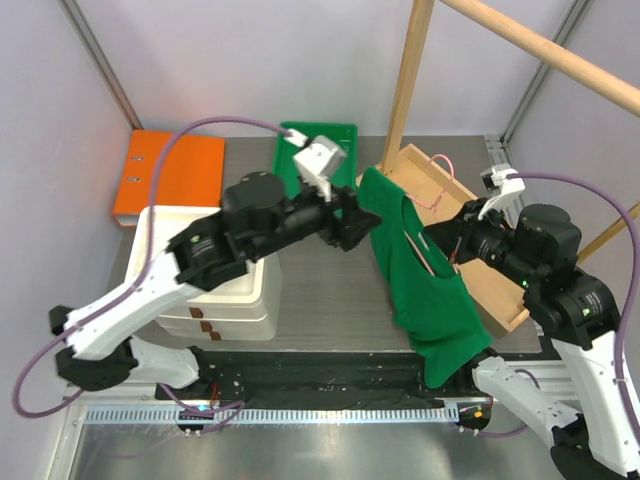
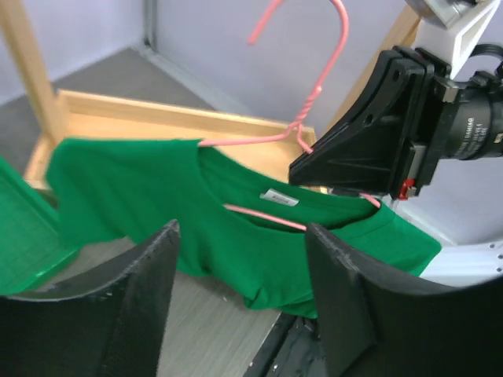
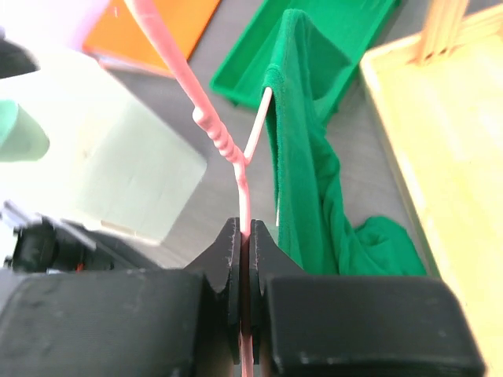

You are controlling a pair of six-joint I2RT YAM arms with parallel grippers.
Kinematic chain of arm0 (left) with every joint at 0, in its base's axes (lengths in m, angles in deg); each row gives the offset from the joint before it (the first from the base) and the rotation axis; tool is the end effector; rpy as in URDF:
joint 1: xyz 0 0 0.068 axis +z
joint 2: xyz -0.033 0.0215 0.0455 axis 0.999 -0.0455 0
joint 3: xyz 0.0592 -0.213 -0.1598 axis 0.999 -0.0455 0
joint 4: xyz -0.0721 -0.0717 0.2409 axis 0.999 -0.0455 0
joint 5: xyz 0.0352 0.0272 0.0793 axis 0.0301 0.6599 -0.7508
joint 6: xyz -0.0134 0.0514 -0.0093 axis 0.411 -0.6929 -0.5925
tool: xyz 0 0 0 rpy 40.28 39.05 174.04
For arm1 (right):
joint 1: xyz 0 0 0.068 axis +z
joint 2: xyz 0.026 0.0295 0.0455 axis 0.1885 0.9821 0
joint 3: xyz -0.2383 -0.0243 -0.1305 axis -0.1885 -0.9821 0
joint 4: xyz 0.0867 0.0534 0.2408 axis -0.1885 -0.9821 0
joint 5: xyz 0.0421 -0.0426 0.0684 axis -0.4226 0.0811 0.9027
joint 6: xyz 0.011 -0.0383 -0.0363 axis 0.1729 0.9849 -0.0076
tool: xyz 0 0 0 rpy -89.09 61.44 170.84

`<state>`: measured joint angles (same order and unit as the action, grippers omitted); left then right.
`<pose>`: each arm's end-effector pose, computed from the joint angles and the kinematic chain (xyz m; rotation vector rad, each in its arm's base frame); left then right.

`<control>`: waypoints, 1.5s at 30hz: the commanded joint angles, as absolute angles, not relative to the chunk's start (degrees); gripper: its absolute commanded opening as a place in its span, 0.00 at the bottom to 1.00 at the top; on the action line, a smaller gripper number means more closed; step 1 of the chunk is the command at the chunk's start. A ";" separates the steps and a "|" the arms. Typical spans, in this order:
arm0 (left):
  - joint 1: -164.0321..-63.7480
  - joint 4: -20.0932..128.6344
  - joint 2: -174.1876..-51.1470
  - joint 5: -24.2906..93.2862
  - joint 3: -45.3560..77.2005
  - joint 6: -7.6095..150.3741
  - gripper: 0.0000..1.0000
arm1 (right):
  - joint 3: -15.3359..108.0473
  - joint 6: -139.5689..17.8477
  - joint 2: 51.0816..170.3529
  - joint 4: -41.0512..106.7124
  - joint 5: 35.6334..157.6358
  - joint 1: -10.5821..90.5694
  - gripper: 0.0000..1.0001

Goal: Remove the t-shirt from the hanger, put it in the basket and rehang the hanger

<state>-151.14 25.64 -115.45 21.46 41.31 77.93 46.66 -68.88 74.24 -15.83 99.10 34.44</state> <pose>0.1290 -0.2551 0.4962 0.6355 1.6815 -0.9820 0.1018 0.0512 0.4440 -0.2698 1.9079 0.6208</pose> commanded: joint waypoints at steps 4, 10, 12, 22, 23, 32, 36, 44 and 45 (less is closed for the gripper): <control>-149.44 30.56 -110.10 12.62 35.77 78.79 0.65 | 48.24 -72.32 74.45 -5.34 94.54 34.42 0.01; -144.09 21.41 -127.31 13.39 53.16 80.98 0.66 | 50.43 -73.20 76.21 -4.02 91.81 34.33 0.01; -142.68 20.71 -130.59 16.90 57.72 80.98 0.62 | 51.66 -73.56 77.09 -4.02 91.28 34.33 0.01; -142.15 22.89 -136.84 19.29 61.45 81.42 0.62 | 54.22 -74.79 78.77 -2.61 91.89 34.42 0.01; -141.97 23.60 -136.67 19.29 60.22 81.60 0.61 | 54.13 -74.79 78.85 -2.61 92.16 34.33 0.01; -141.09 27.12 -137.02 22.81 58.98 83.97 0.69 | 52.81 -75.23 77.80 -2.35 93.65 34.42 0.01; -140.30 26.42 -138.33 22.28 60.38 84.59 0.65 | 52.90 -76.10 77.19 -2.26 95.32 34.33 0.01; -138.72 27.47 -139.04 22.02 61.26 86.17 0.16 | 50.36 -76.20 74.55 -3.49 95.50 34.42 0.01; -138.72 27.47 -139.04 21.93 61.52 86.17 0.11 | 49.48 -76.28 73.59 -3.66 95.50 34.42 0.01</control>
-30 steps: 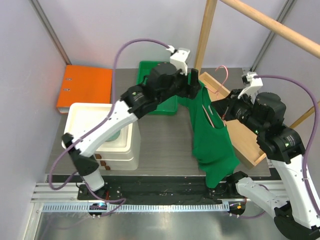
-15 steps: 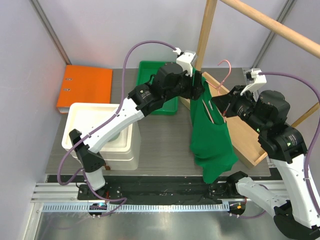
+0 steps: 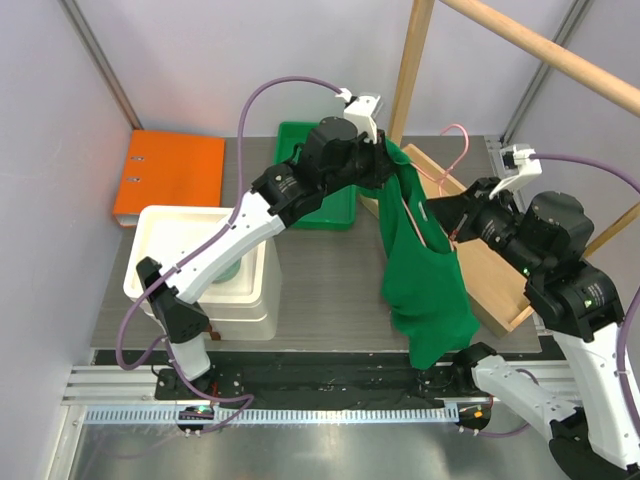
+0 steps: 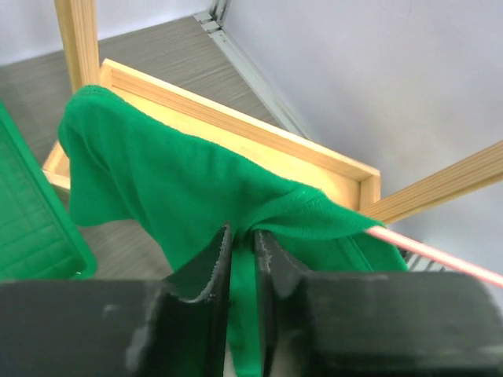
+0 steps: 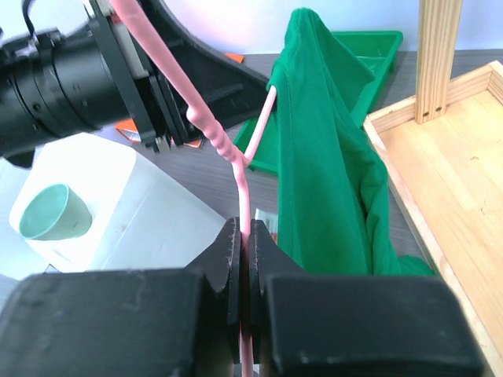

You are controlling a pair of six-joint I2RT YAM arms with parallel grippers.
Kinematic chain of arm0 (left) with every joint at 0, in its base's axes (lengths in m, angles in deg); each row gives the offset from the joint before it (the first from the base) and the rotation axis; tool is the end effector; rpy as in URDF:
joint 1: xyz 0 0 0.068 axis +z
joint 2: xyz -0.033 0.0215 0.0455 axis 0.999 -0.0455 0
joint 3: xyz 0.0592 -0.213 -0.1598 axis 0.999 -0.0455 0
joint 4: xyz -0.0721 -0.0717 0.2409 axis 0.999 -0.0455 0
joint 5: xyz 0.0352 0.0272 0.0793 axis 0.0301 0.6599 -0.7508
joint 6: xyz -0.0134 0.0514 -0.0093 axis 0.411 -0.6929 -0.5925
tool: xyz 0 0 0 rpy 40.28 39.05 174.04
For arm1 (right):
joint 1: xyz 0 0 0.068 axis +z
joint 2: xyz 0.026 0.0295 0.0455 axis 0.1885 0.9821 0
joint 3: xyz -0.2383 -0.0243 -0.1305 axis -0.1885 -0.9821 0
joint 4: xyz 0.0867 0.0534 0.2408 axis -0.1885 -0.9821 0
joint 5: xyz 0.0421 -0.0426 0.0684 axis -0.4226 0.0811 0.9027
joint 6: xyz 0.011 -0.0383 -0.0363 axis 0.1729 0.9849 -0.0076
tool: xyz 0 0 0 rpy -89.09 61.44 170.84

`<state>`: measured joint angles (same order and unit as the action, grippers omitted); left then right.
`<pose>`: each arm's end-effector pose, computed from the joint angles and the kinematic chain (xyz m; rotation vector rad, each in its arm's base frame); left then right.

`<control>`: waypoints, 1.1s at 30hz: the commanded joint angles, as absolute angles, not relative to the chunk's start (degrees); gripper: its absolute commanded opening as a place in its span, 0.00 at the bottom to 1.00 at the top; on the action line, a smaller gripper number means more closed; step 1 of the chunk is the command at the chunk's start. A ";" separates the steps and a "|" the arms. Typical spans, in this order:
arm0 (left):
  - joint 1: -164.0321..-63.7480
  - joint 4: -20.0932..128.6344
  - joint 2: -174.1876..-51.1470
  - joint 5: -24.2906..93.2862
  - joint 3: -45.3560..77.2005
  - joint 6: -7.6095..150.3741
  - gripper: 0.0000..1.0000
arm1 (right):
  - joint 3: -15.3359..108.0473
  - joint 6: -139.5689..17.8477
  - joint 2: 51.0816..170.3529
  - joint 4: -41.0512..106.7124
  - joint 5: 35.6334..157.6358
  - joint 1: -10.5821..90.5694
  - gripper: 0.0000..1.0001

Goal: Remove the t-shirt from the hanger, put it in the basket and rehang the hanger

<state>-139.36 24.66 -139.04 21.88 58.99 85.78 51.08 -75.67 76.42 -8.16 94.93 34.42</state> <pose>0.2512 -0.3169 0.4608 0.3738 1.8714 -0.8802 0.1071 0.0507 0.4761 -0.1085 1.7532 0.6699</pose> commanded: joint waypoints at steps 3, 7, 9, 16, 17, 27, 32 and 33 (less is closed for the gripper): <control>-138.37 27.73 -139.30 21.32 62.49 86.87 0.00 | 45.35 -76.46 70.87 -3.93 95.50 34.42 0.01; -137.93 29.66 -138.95 21.05 61.97 88.19 0.00 | 40.95 -76.98 68.23 -4.45 94.89 34.42 0.01; -137.84 29.93 -138.86 18.86 61.62 88.80 0.00 | 39.29 -77.34 67.17 -4.37 95.32 34.42 0.01; -133.63 30.89 -140.18 14.37 61.70 94.06 0.00 | 38.31 -78.56 63.13 -6.12 98.48 34.42 0.01; -133.10 31.77 -140.96 14.46 61.96 94.51 0.00 | 37.96 -79.00 62.43 -6.39 98.92 34.42 0.01; -127.12 27.65 -151.42 18.76 72.77 97.68 0.00 | 36.20 -79.36 58.56 -7.53 101.74 34.33 0.01; -126.85 28.61 -151.61 17.62 69.10 99.09 0.00 | 39.71 -77.16 58.38 -7.44 99.54 34.42 0.01; -126.68 28.53 -151.78 17.71 69.09 99.44 0.00 | 39.98 -76.55 58.03 -7.36 99.45 34.42 0.01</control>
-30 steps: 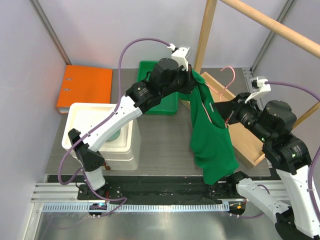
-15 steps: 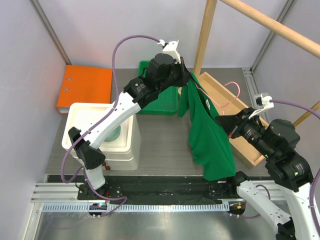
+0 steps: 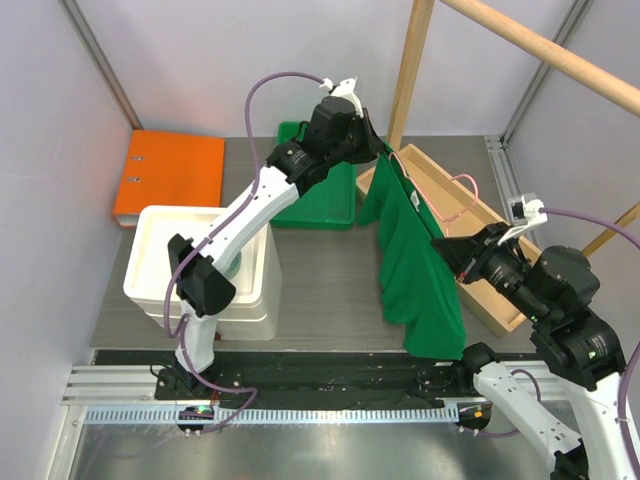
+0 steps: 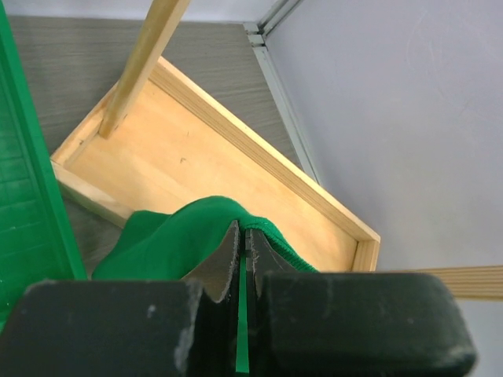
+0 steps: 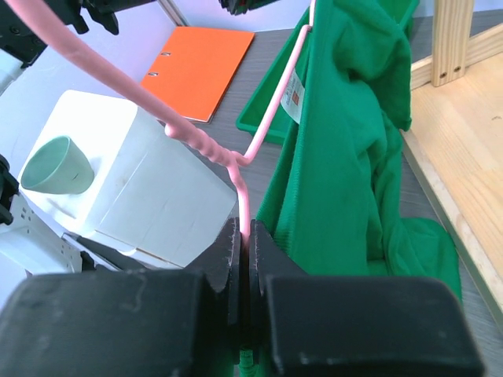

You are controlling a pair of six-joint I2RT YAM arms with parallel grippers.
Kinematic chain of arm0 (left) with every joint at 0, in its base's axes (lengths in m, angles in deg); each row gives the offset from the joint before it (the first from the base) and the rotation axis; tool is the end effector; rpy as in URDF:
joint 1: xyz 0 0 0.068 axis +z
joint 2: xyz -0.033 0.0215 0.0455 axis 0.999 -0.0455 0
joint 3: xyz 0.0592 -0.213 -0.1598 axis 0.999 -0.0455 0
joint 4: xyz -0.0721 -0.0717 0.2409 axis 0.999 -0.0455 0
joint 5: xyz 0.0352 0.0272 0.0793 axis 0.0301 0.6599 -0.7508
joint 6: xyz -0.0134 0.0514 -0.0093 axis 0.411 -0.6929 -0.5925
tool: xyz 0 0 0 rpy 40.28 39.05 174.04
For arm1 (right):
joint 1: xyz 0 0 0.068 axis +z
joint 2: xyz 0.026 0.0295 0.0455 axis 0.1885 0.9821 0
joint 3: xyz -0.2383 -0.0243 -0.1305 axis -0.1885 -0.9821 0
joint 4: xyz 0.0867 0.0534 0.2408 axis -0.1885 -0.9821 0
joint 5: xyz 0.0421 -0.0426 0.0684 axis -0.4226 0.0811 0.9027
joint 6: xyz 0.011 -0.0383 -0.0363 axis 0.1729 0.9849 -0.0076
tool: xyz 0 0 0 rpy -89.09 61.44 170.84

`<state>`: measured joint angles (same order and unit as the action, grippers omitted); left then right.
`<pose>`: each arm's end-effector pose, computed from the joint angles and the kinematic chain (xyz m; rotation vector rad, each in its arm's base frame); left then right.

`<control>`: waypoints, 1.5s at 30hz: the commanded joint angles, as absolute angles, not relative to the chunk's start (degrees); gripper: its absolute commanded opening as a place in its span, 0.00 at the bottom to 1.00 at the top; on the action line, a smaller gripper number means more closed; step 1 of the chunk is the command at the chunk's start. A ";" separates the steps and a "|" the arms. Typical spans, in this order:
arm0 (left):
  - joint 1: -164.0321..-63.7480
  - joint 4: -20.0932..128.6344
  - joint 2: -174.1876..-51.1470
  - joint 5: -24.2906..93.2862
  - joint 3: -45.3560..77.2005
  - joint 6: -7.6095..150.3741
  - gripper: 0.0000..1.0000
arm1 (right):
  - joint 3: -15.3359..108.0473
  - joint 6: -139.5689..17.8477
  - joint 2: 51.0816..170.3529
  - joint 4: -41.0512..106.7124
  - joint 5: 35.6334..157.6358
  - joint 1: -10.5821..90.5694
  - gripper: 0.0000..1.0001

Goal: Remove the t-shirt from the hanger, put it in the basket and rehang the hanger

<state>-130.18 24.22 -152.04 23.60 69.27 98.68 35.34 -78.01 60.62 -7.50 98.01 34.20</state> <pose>0.3422 -0.3146 0.4254 0.0340 1.9799 -0.9199 0.0645 0.0339 0.4212 -0.1117 1.7501 0.7441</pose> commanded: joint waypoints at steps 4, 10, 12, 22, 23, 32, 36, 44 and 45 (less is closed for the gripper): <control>-126.59 26.42 -151.69 17.44 69.17 99.70 0.00 | 39.19 -75.06 57.15 -5.69 98.40 34.42 0.01; -127.55 28.34 -149.51 25.44 62.25 100.85 0.00 | 36.57 -76.36 57.41 1.33 92.78 34.42 0.01; -128.26 29.84 -148.62 27.80 58.91 100.85 0.00 | 34.98 -76.81 57.85 6.86 92.42 34.42 0.01; -128.35 30.64 -145.89 27.55 57.92 99.97 0.00 | 28.67 -73.91 71.20 35.05 88.29 34.42 0.01; -128.35 30.37 -145.72 28.16 58.10 100.06 0.00 | 27.08 -72.95 71.82 43.45 90.38 34.42 0.01; -127.82 30.72 -143.61 29.92 54.76 100.06 0.00 | 29.77 -72.24 85.08 61.12 92.07 34.42 0.01; -126.86 29.93 -144.13 31.77 56.07 99.44 0.00 | 35.66 -72.94 87.12 58.48 89.37 34.42 0.01; -127.38 31.42 -145.28 36.42 54.94 101.64 0.00 | 44.72 -73.12 87.65 46.98 83.54 34.42 0.01; -128.69 31.34 -145.54 36.52 54.85 101.55 0.00 | 45.86 -73.38 87.38 45.05 83.54 34.42 0.01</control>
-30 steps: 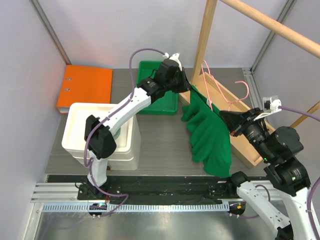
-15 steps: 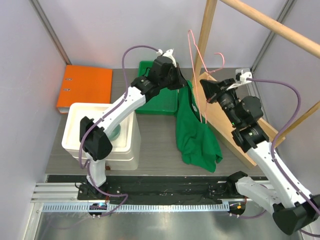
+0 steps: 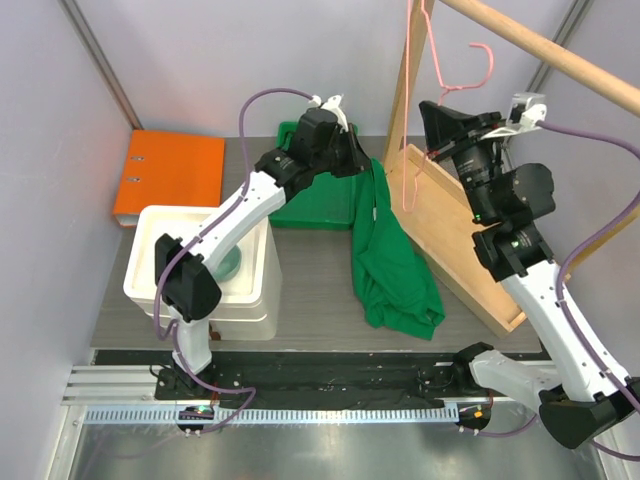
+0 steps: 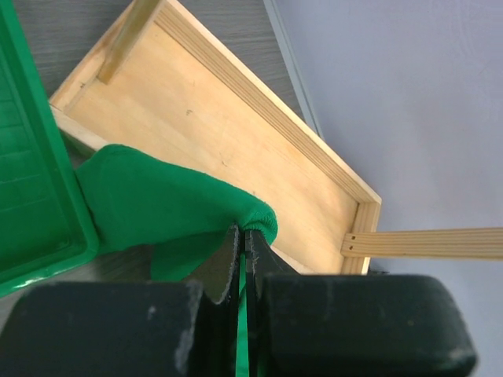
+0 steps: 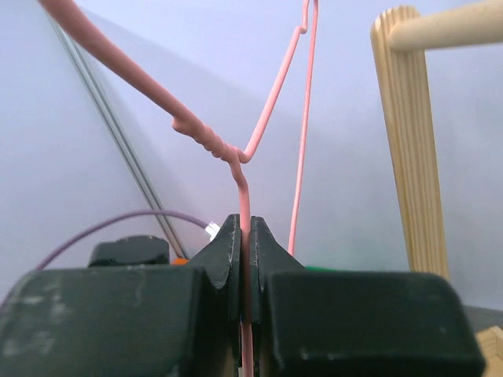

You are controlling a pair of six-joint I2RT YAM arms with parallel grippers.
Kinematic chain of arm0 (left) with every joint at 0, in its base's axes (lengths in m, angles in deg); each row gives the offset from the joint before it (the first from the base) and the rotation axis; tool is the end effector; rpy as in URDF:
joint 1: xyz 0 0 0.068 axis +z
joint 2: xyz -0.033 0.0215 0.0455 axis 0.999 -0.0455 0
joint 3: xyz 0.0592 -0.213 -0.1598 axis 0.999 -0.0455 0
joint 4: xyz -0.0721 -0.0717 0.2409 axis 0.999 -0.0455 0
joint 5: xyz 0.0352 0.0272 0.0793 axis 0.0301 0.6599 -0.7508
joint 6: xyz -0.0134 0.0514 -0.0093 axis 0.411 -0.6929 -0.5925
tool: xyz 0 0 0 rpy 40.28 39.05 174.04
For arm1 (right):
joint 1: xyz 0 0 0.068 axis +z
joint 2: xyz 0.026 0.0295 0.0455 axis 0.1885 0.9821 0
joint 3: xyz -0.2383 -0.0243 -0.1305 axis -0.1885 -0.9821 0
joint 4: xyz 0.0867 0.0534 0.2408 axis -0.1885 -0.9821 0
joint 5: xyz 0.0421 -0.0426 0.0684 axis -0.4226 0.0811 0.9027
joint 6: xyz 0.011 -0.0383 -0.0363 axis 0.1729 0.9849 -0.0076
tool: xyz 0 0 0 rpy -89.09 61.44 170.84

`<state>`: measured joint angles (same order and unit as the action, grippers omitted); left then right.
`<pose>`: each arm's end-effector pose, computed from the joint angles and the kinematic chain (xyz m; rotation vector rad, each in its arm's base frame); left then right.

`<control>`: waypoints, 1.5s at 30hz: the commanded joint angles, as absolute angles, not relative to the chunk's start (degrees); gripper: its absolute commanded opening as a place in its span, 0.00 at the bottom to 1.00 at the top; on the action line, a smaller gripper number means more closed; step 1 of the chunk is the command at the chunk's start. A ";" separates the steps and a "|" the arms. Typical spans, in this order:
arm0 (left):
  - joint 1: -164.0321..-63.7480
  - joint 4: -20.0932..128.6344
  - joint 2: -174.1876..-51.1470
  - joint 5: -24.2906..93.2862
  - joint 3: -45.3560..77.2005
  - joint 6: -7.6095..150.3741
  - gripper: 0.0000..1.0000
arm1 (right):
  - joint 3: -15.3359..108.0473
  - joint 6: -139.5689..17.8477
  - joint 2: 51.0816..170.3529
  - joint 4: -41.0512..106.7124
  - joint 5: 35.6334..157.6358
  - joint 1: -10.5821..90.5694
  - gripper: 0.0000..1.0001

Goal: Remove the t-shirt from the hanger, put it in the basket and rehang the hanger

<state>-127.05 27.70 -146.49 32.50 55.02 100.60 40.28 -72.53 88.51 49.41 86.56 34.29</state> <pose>0.3445 -0.2907 0.3897 0.0561 2.1052 -0.9975 0.1942 0.0825 0.4930 -0.0097 1.1270 0.6308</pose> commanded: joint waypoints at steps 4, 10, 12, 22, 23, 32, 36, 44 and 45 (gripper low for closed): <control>-131.95 30.11 -146.86 34.59 53.27 99.62 0.00 | 45.26 -75.66 84.05 34.34 79.25 34.42 0.01; -132.83 34.32 -143.00 32.40 44.58 100.41 0.11 | 42.18 -76.55 77.37 21.41 77.22 34.33 0.01; -132.83 34.50 -140.37 31.43 41.58 100.23 0.48 | 41.39 -76.28 75.44 18.67 75.03 34.42 0.01; -133.27 28.26 -122.10 29.58 29.81 99.10 0.88 | 43.94 -78.03 78.41 2.05 67.55 35.48 0.01; -133.18 27.22 -121.21 29.32 28.93 98.92 0.88 | 42.54 -78.21 79.37 2.14 67.90 35.39 0.01; -132.57 29.14 -118.99 30.28 26.28 99.88 0.88 | 40.60 -78.92 80.44 0.12 68.52 35.48 0.01; -132.57 30.81 -119.44 31.68 25.76 100.41 0.88 | 41.82 -79.62 80.00 -2.25 67.46 35.48 0.01; -131.86 37.92 -119.88 37.22 21.10 103.39 0.87 | 48.05 -82.35 81.75 -3.22 64.56 35.48 0.01; -131.95 38.54 -119.88 38.09 20.92 103.74 0.87 | 48.85 -82.09 82.54 -3.83 64.04 35.48 0.01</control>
